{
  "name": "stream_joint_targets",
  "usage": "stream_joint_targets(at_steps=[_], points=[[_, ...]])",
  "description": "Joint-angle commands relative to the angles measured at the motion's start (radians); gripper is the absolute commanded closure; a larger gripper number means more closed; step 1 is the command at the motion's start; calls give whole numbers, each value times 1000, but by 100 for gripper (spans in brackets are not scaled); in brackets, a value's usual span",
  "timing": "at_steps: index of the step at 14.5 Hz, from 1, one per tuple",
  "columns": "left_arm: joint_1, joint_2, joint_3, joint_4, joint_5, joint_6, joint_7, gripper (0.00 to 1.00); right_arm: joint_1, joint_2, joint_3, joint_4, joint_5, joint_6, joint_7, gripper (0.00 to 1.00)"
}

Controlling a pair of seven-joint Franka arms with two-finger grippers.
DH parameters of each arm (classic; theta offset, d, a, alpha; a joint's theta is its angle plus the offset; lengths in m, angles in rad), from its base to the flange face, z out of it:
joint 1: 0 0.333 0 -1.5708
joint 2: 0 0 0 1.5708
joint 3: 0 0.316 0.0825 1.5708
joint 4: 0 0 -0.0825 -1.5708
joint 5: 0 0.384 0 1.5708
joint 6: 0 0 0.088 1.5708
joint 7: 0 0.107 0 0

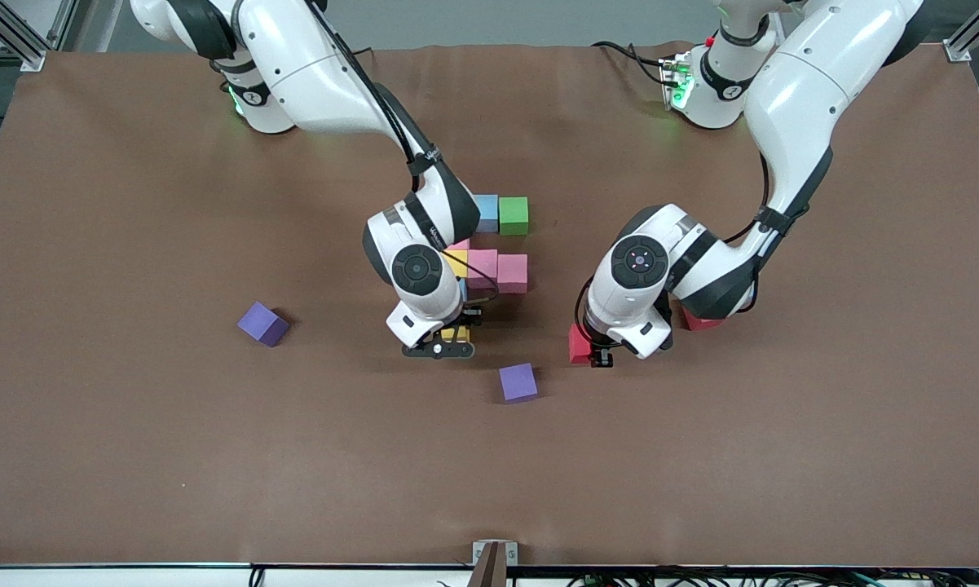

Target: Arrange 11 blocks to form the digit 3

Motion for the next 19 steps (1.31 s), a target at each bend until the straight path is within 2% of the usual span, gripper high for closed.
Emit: stream_joint_targets(at_steps=[1,7,15,19], points=[[-10,4,2,20,-19,-21,1,69,9,-5,-4,-10,2,8,17,100],[-27,7,2,23,-38,-21,-1,68,9,-2,-6,-10,0,13,17,100],[-84,53,5,104,-35,-56,-62,68,9,14,-6,-10,-9,31,15,100],[-145,73,54,150,-41,-77,-85,68,8,12,-9,-10,-12,23,11,100]])
